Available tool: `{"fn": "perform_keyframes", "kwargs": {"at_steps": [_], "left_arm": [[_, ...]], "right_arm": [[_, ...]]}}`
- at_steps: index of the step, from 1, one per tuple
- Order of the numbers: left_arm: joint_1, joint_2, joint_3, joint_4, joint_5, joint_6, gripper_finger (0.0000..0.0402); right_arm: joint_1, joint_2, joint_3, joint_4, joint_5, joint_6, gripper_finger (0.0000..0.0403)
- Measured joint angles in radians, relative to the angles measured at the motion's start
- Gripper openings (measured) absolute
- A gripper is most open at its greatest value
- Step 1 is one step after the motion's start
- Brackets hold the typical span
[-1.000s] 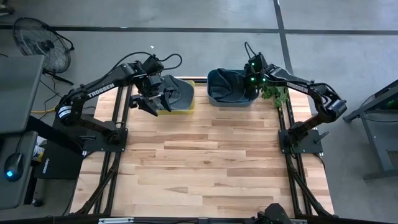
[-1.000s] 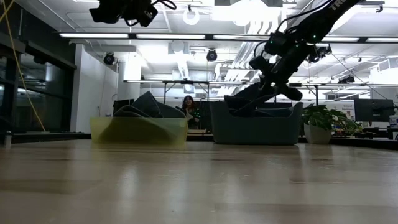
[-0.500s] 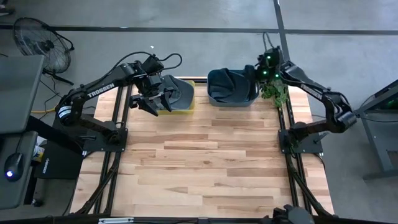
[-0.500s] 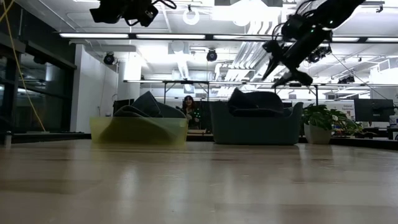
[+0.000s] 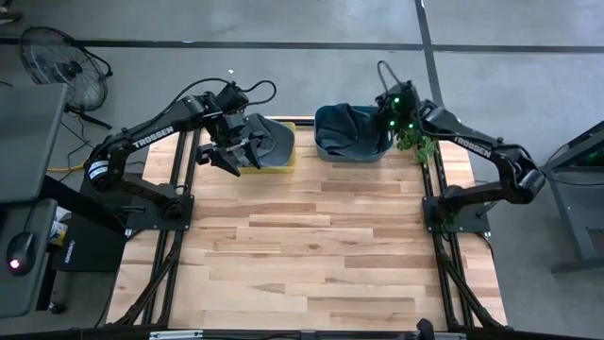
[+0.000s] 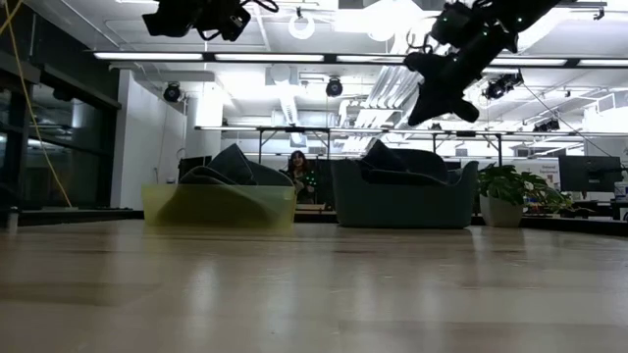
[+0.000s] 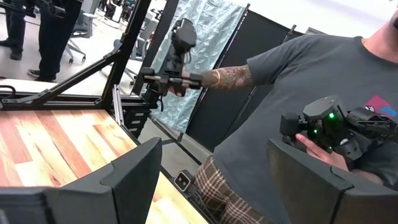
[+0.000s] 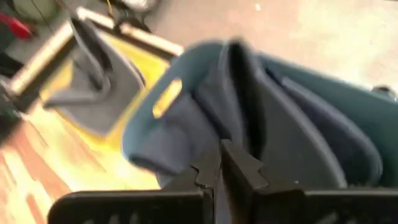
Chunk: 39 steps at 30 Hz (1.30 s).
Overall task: Pick & Place hat
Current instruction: Put the blue cap into the blue bin, then return to home position
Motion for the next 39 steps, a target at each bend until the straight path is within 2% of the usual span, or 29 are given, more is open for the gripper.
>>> {"fn": "perform_keyframes", "kwargs": {"at_steps": [8,14,20,25,30,39], "left_arm": [[0.0,0.0,0.0,0.0,0.0,0.0,0.0285],[0.0,0.0,0.0,0.0,0.0,0.0,0.0285],[0.0,0.0,0.0,-0.002,0.0,-0.007,0.0285],[0.0,0.0,0.0,-0.011,0.001,-0.02,0.0285],[0.0,0.0,0.0,-0.011,0.001,-0.026,0.0285],[0.0,0.0,0.0,-0.017,0.001,-0.026,0.0285]], "right_arm": [[0.127,0.072,0.0,-0.151,0.188,-0.017,0.0001],[0.127,0.168,0.0,-0.128,0.306,0.006,0.0001],[0.085,0.262,0.0,-0.099,0.38,0.073,0.0001],[0.061,0.308,0.0,-0.074,0.409,0.112,0.0],[0.058,0.294,0.0,-0.067,0.396,0.112,0.0],[0.069,0.115,0.0,-0.069,0.346,0.112,0.0]]}}
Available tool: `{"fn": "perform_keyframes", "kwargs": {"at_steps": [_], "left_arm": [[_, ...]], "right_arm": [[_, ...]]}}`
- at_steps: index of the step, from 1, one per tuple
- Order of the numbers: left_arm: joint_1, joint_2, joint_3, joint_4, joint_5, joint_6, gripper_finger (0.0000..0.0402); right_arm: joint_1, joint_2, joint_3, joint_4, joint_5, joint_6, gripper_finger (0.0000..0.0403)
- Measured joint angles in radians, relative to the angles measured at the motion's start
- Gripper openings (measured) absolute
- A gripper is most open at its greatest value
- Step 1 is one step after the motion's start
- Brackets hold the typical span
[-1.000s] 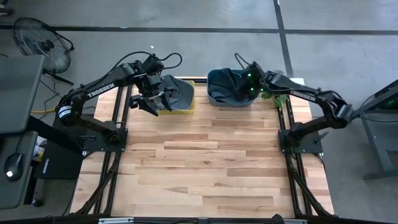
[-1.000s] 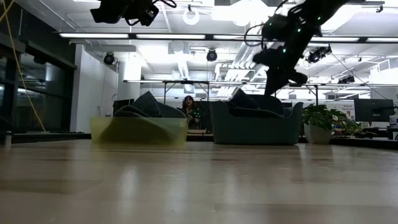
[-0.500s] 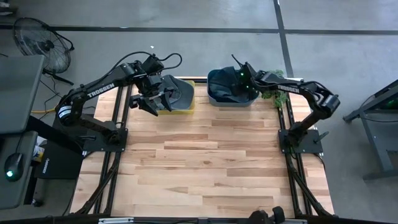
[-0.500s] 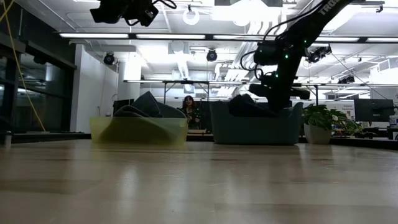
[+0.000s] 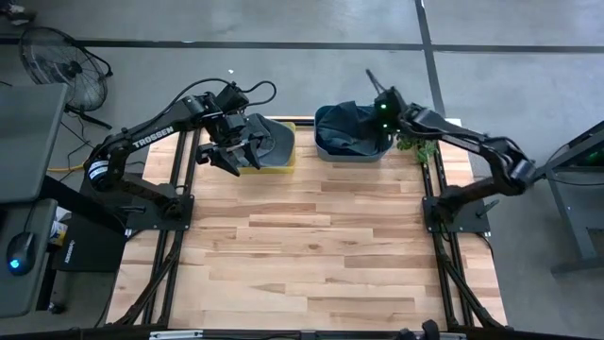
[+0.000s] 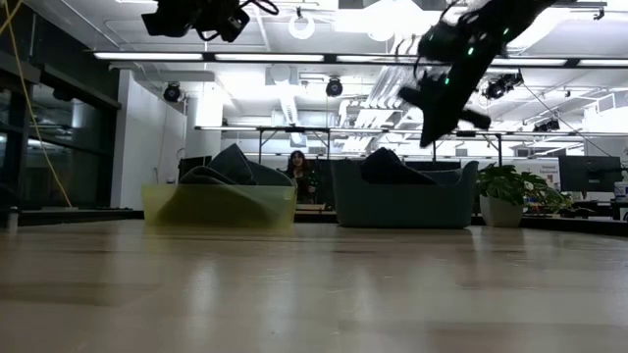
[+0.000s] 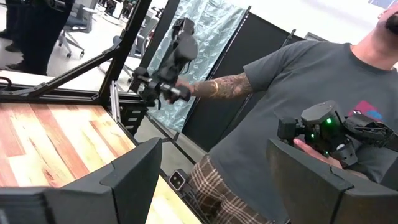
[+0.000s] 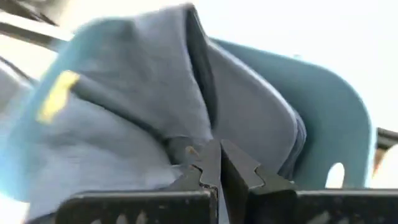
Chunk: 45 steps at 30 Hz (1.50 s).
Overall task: Pick & Place hat
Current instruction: Return to home position
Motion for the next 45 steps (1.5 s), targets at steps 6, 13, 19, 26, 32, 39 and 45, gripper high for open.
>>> {"fn": "perform_keyframes", "kwargs": {"at_steps": [6,13,19,26,32,39,45], "left_arm": [[0.0,-0.005,0.0,-0.042,-0.001,0.034,0.0285],[-0.05,-0.009,0.0,-0.111,-0.001,0.108,0.0285],[-0.091,-0.02,-0.001,-0.16,-0.001,0.109,0.0276],[0.005,-0.124,-0.001,-0.225,-0.001,0.118,0.023],[0.152,-0.275,0.0,-0.341,-0.002,0.211,0.0198],[0.252,-0.43,-0.093,-0.389,0.001,0.244,0.016],[0.344,-0.557,-0.363,-0.387,-0.001,0.24,0.0118]], "right_arm": [[0.07,-0.183,0.0,0.003,-0.059,-0.078,0.0],[0.208,-0.326,-0.002,-0.014,-0.056,-0.146,0.0],[0.316,-0.343,-0.003,-0.086,-0.069,-0.176,0.0],[0.469,-0.343,-0.003,-0.102,-0.08,-0.15,0.0],[0.62,-0.363,-0.045,-0.096,-0.024,-0.109,0.0],[0.785,-0.521,-0.345,0.206,0.098,0.077,0.0],[0.877,-0.603,-0.469,0.337,0.202,0.149,0.0]]}}
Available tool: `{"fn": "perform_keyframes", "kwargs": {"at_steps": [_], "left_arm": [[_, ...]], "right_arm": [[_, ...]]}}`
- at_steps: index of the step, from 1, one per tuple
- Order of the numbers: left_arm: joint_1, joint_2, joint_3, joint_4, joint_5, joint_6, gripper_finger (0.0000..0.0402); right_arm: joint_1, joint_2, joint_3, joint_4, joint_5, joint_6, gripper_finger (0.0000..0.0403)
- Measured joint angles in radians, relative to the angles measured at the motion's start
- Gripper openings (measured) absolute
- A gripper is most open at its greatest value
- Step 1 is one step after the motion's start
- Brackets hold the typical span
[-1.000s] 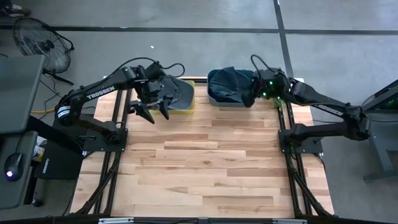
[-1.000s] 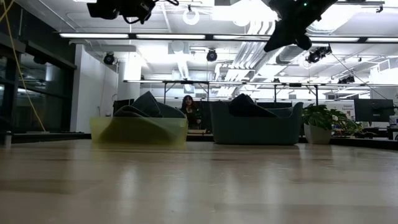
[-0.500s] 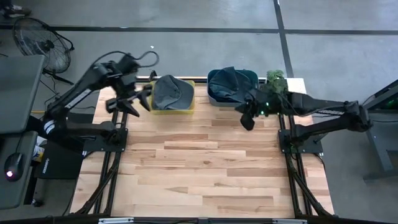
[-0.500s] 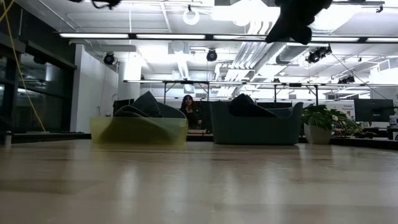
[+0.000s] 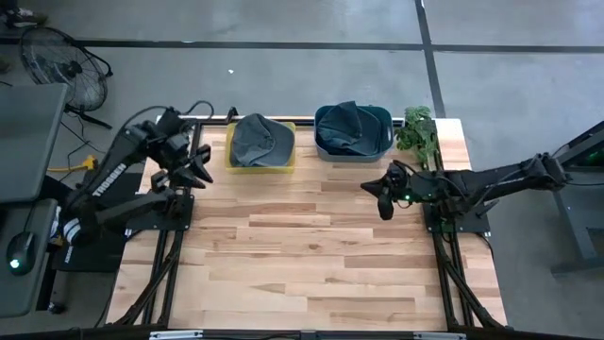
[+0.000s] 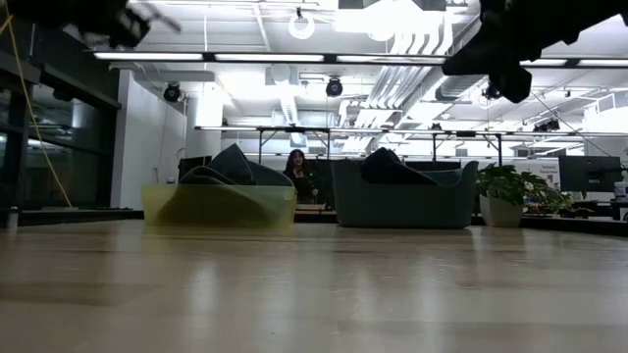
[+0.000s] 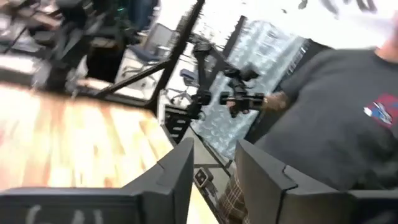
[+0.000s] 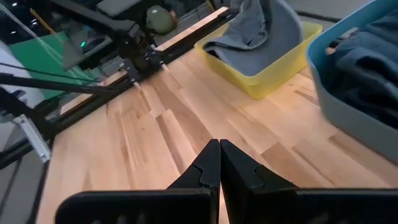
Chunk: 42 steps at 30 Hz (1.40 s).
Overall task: Pick & Place hat
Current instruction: Return to home position
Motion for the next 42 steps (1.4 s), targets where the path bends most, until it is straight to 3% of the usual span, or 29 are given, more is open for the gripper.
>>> {"fn": "perform_keyframes", "kwargs": {"at_steps": [5,11,19,25,33,42], "left_arm": [[0.12,-0.062,-0.185,0.008,0.0,0.004,0.0085],[0.258,-0.099,-0.31,0.053,0.001,0.031,0.0063],[0.443,-0.085,-0.341,0.115,0.002,0.026,0.006],[0.56,-0.106,-0.341,0.071,0.0,0.094,0.0059],[0.552,-0.292,-0.342,-0.123,0.0,0.17,0.0059],[0.431,-0.367,-0.393,-0.127,0.002,0.128,0.006]], "right_arm": [[0.008,-0.011,-0.003,0.015,0.034,-0.011,0.0],[-0.014,-0.01,-0.003,0.036,0.034,-0.026,0.0],[-0.02,-0.01,-0.003,0.052,0.034,-0.026,0.0],[-0.02,-0.01,-0.003,0.072,0.036,-0.026,0.0],[-0.02,-0.01,-0.003,0.074,0.053,-0.031,0.0],[-0.04,-0.009,-0.003,0.072,0.064,-0.052,0.0]]}}
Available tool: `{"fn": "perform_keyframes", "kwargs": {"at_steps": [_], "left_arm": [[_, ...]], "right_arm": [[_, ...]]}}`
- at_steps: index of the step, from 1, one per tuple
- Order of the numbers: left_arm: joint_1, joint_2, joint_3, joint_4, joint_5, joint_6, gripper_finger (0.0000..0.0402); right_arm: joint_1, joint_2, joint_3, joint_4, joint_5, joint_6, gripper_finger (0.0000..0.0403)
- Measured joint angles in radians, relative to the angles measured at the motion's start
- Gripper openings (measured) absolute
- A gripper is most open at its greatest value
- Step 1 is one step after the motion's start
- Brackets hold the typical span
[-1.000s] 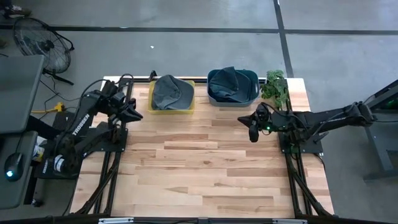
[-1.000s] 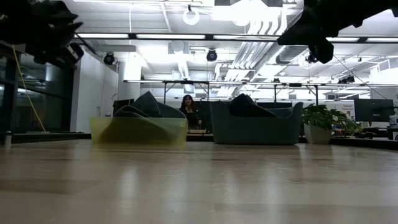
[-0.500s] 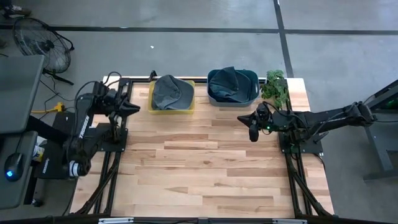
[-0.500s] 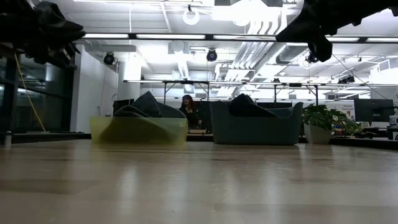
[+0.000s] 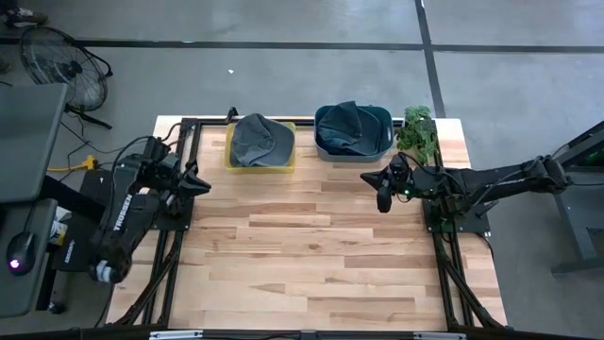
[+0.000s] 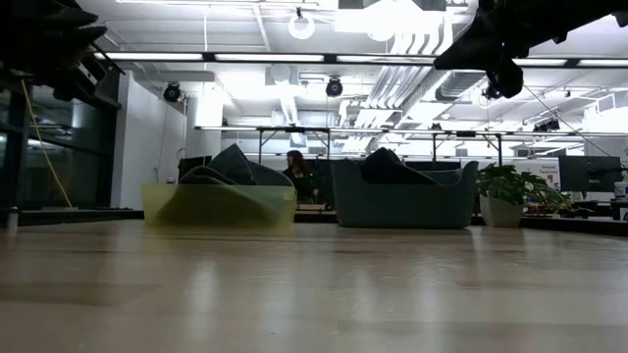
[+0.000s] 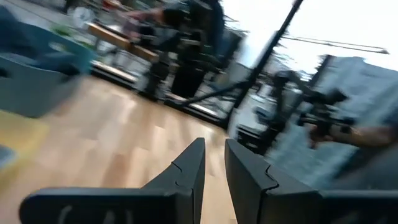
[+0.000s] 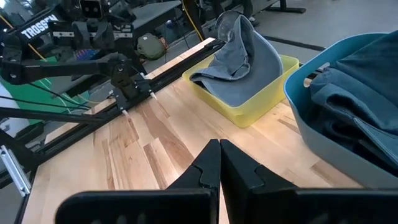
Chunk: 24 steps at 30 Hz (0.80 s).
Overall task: Pick & Place hat
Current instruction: Return to home position
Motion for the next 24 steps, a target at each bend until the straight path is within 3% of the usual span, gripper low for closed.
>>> {"fn": "perform_keyframes", "kwargs": {"at_steps": [8,16,20,24], "left_arm": [[-0.231,0.042,0.0,0.007,0.001,-0.045,0.0061],[-0.3,0.041,0.0,-0.013,-0.119,-0.393,0.006],[-0.323,0.016,0.0,-0.043,-0.085,-0.259,0.006],[-0.441,-0.087,0.004,-0.072,-0.035,-0.211,0.006]], "right_arm": [[-0.014,0.003,0.0,-0.009,-0.006,-0.012,0.0],[-0.014,0.003,0.0,-0.009,-0.004,-0.045,0.0],[-0.014,0.003,0.0,-0.011,-0.004,-0.068,0.0],[-0.014,0.003,0.0,-0.022,-0.019,-0.071,0.0]]}}
